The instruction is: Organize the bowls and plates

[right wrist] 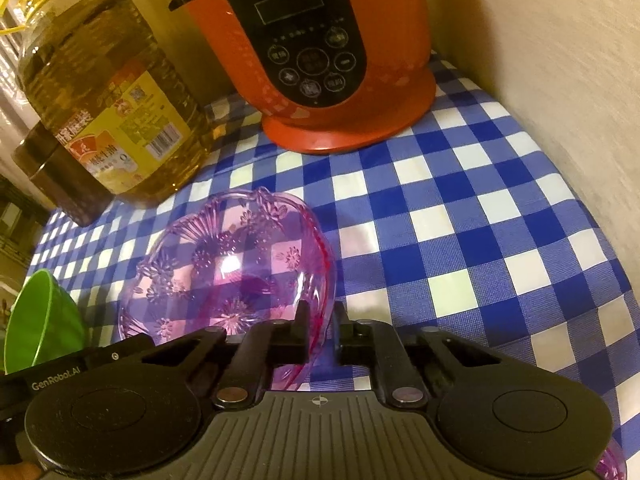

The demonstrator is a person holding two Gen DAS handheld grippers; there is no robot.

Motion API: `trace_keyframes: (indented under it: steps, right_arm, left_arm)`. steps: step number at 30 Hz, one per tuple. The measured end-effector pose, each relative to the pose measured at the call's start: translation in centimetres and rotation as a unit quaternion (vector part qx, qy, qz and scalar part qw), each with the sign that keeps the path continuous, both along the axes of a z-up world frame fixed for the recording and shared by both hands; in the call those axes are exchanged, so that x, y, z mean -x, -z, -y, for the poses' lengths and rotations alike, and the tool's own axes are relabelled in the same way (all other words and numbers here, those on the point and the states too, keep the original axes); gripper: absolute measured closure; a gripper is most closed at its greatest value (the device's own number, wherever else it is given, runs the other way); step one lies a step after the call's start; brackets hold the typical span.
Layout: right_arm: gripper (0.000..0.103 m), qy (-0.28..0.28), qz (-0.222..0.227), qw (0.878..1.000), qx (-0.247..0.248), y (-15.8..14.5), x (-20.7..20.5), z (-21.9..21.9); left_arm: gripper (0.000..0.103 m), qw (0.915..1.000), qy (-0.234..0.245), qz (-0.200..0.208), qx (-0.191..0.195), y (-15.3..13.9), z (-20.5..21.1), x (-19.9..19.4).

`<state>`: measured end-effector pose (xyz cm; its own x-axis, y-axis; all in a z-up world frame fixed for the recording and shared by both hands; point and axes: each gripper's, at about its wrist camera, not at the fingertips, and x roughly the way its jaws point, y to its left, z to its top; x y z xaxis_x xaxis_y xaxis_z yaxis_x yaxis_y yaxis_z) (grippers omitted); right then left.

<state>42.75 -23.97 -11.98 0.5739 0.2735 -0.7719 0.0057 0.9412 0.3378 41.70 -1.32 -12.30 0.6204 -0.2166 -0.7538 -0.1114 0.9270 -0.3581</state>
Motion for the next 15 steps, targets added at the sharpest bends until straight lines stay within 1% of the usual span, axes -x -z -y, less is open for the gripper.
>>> trace_keyframes:
  steps: [3, 8, 12, 15]
  right_arm:
    - [0.093, -0.001, 0.008, 1.0, -0.001, -0.9, 0.4, 0.1]
    - [0.093, -0.003, 0.022, 1.0, -0.003, -2.7, 1.6, 0.1]
    - [0.093, -0.005, 0.034, 0.999, -0.007, -4.7, 3.6, 0.3]
    - [0.093, -0.002, 0.043, 0.999, -0.011, -6.4, 5.9, 0.6]
  left_arm:
    - [0.092, 1.0, 0.004, 0.003, 0.0, -0.7, 0.0, 0.4]
    - [0.092, 0.9998, 0.006, 0.018, 0.001, -2.7, -0.1, 1.7]
    - [0.092, 0.9995, 0.01, 0.031, 0.002, -4.9, 0.0, 3.7]
    - [0.092, 0.9991, 0.015, 0.04, -0.002, -6.7, 0.3, 5.8]
